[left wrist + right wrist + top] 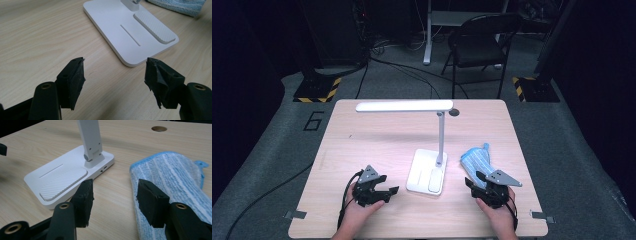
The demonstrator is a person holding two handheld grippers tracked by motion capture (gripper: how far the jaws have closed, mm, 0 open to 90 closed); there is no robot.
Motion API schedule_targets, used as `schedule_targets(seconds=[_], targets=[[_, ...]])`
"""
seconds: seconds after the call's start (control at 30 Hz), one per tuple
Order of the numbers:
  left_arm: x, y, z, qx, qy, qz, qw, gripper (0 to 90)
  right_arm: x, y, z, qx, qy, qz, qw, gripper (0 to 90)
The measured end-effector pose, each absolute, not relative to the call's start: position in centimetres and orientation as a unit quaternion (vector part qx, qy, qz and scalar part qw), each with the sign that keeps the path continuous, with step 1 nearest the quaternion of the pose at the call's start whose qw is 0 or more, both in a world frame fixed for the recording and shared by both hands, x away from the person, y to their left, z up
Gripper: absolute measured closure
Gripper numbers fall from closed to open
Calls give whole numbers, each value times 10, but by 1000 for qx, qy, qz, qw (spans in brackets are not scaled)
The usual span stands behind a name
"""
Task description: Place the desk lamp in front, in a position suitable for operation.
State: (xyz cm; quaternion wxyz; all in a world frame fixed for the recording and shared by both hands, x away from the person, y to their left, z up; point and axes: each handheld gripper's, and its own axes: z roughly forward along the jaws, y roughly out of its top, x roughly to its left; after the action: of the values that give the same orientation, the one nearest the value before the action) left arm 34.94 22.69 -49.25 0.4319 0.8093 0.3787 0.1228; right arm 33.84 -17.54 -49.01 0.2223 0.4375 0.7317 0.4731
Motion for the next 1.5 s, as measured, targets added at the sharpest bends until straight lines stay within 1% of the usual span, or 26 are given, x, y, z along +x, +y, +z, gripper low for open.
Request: schedule_targets(seconds=[0.03,0.13,0.27,0.33,0.47,0.6,0.67,0.73,0.83,1.0,1.17,1.3,1.43,1.47,1.5], targets=[[349,226,-492,808,380,122,433,319,340,-173,-490,432,735,472,224,465],[349,226,-493,805,382,125,436,326,342,-168,-488,427,741,473,212,462],[347,230,-493,804,384,122,437,343,346,-154,-479,401,755,478,200,456],[346,231,-495,801,386,126,440,346,347,-152,-478,398,756,479,200,456],[345,232,-501,811,379,116,430,352,356,-142,-476,393,757,482,200,450],[345,230,-504,806,382,121,436,354,362,-137,-476,392,757,484,199,450],[345,229,-504,814,370,119,432,354,369,-131,-475,392,756,485,197,450],[344,228,-505,809,376,118,435,354,375,-129,-474,387,757,486,201,450],[343,230,-505,813,373,116,433,353,384,-126,-472,387,759,488,190,451],[343,230,-505,810,376,115,435,354,396,-121,-467,383,766,482,186,451],[343,232,-504,813,374,109,432,353,411,-116,-465,399,766,478,161,463],[343,231,-507,808,381,114,434,352,419,-113,-461,401,768,473,161,459],[343,230,-508,810,380,112,432,352,425,-108,-456,391,771,474,167,452],[343,231,-507,817,374,106,427,352,426,-107,-455,390,772,473,169,451],[343,230,-507,815,374,112,428,352,428,-105,-454,392,772,471,168,451]])
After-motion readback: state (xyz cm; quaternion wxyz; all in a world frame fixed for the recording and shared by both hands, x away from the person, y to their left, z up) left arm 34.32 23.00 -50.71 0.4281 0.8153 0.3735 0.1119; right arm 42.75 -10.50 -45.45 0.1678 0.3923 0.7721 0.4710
